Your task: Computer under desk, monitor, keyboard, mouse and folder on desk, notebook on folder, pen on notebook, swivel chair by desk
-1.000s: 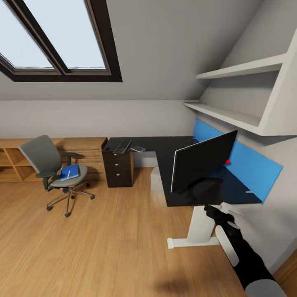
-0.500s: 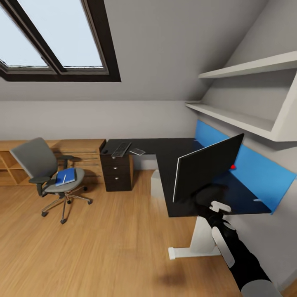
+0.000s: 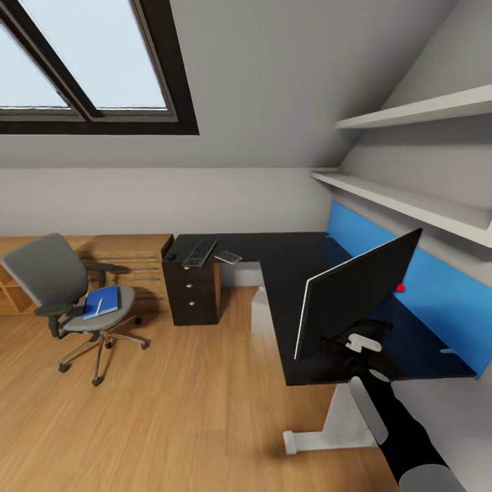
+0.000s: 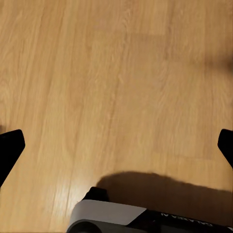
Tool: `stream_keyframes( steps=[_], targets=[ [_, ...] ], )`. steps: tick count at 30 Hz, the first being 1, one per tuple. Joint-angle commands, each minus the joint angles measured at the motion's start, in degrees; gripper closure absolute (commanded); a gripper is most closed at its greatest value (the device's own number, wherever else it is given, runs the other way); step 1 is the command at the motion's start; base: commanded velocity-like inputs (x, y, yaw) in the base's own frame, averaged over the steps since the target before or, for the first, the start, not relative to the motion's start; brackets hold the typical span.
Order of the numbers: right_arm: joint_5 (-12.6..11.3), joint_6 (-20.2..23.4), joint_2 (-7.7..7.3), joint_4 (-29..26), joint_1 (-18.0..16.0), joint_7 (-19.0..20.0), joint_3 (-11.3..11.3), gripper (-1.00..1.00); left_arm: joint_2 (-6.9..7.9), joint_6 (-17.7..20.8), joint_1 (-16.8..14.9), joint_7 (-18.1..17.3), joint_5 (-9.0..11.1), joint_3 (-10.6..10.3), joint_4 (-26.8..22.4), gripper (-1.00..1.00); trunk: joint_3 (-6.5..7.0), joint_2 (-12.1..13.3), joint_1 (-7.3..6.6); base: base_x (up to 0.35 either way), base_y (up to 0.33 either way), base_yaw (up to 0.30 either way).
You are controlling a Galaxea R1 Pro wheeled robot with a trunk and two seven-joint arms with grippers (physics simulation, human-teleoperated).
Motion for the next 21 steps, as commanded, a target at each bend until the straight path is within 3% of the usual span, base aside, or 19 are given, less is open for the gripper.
stream_keyframes(
  steps=[1,21],
  targets=[
    [-0.50,0.18,-0.07,-0.05,-0.04,-0.51,0.23,-1.00,0.02,-0.31,-0.07,0.27,0.59,-0.49,-0.01,-1.00,-0.13,-0.13,0.06,0.202,0.060,0.000],
    [-0.50,-1.39,0.01,1.01,-0.02,-0.51,0.45,-1.00,0.04,-0.54,-0.07,0.36,0.71,-0.38,-0.02,-1.00,-0.13,-0.13,0.06,0.143,0.050,0.000]
  ],
)
